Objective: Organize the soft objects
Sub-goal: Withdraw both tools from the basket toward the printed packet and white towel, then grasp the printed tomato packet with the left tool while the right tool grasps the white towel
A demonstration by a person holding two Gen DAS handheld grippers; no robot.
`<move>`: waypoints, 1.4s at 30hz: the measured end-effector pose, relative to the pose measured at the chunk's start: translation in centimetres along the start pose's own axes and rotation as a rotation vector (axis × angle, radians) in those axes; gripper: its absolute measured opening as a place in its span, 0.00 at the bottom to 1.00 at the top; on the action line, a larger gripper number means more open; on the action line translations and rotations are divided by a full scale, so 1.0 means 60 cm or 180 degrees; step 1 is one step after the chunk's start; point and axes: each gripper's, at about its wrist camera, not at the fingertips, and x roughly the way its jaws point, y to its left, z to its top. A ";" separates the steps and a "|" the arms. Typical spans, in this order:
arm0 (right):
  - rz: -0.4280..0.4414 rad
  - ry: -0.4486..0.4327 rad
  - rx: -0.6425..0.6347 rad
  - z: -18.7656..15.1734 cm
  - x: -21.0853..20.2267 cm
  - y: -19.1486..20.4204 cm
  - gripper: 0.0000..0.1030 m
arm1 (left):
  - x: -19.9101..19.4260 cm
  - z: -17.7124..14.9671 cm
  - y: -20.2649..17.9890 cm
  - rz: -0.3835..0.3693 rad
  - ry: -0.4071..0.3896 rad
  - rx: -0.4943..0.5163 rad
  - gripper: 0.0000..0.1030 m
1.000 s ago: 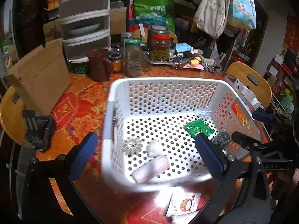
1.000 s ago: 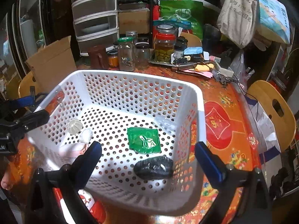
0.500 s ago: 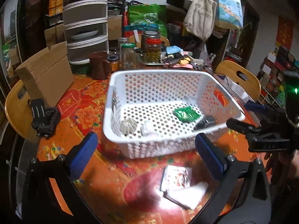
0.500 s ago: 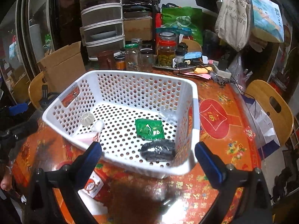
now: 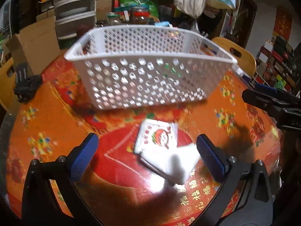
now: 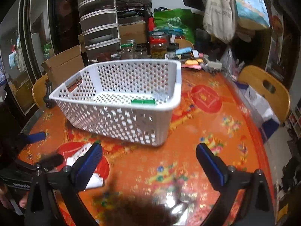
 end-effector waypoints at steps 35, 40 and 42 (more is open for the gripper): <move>0.0192 0.0228 0.0196 -0.099 0.036 -0.019 0.97 | 0.144 -0.003 -0.045 0.0250 0.0329 0.0084 0.68; 0.0224 0.0229 0.0187 -0.101 0.038 -0.011 0.97 | 0.137 0.006 -0.039 0.0262 0.0284 0.0050 0.47; 0.0248 0.0227 0.0173 -0.101 0.038 -0.005 0.97 | 0.134 0.006 -0.035 0.0248 0.0255 0.0034 0.42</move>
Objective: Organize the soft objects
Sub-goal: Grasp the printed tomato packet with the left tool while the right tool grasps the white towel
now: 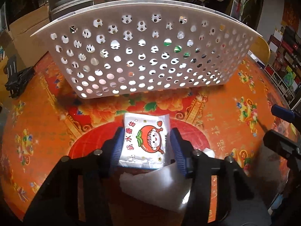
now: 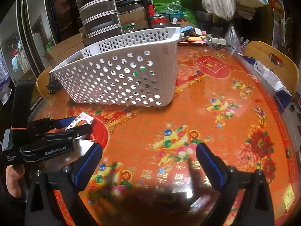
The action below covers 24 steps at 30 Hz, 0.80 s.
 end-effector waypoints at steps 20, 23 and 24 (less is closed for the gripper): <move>0.0498 0.0418 -0.0511 -0.023 0.085 0.196 0.97 | -0.023 -0.039 0.137 -0.0304 -0.0040 -0.0282 0.12; 0.0458 0.0420 -0.0575 -0.018 0.093 0.209 0.86 | -0.024 -0.040 0.135 -0.0318 -0.0053 -0.0266 0.12; 0.0404 0.0414 -0.0630 -0.017 0.095 0.215 0.78 | -0.024 -0.040 0.137 -0.0318 -0.0057 -0.0260 0.12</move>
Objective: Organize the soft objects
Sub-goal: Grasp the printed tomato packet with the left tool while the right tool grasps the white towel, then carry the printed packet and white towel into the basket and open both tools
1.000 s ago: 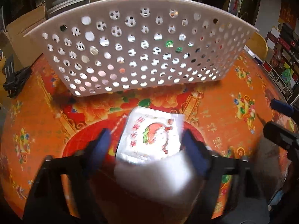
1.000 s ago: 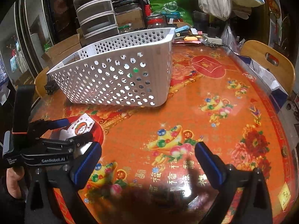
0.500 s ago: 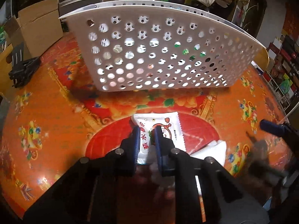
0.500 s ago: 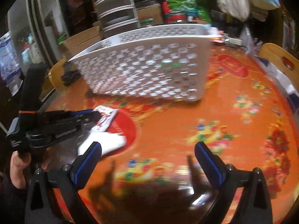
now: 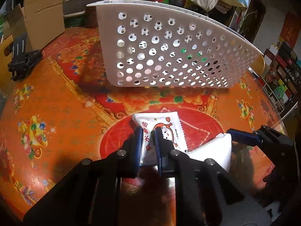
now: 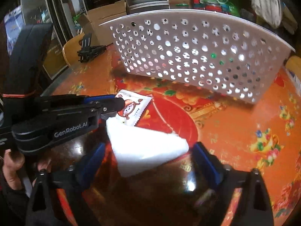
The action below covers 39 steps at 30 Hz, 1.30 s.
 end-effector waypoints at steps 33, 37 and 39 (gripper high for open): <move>-0.0127 -0.0647 0.0097 0.006 -0.180 -0.105 0.46 | -0.162 0.022 -0.065 0.0144 -0.0683 0.0290 0.03; -0.0149 -0.0678 0.0081 0.014 -0.191 -0.104 0.46 | -0.190 0.032 -0.065 0.0161 -0.0760 0.0279 0.03; -0.0164 -0.0704 0.0058 0.020 -0.197 -0.102 0.46 | -0.204 0.039 -0.065 0.0149 -0.0795 0.0272 0.03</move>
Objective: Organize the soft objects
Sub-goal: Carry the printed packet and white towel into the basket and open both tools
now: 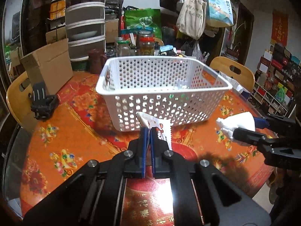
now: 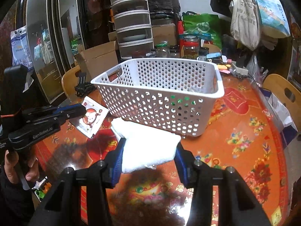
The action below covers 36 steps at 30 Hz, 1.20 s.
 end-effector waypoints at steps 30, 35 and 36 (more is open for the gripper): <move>-0.0424 0.0012 -0.0122 0.220 0.056 -0.034 0.46 | 0.007 0.272 -0.002 0.0047 -0.0156 0.0081 0.03; -0.0548 0.0312 -0.0032 0.249 0.137 -0.060 0.46 | 0.119 0.303 0.000 0.0076 0.0209 -0.0006 0.04; -0.0571 0.0387 -0.0011 0.249 0.154 -0.066 0.46 | 0.142 0.302 0.002 0.0058 0.0289 -0.0035 0.04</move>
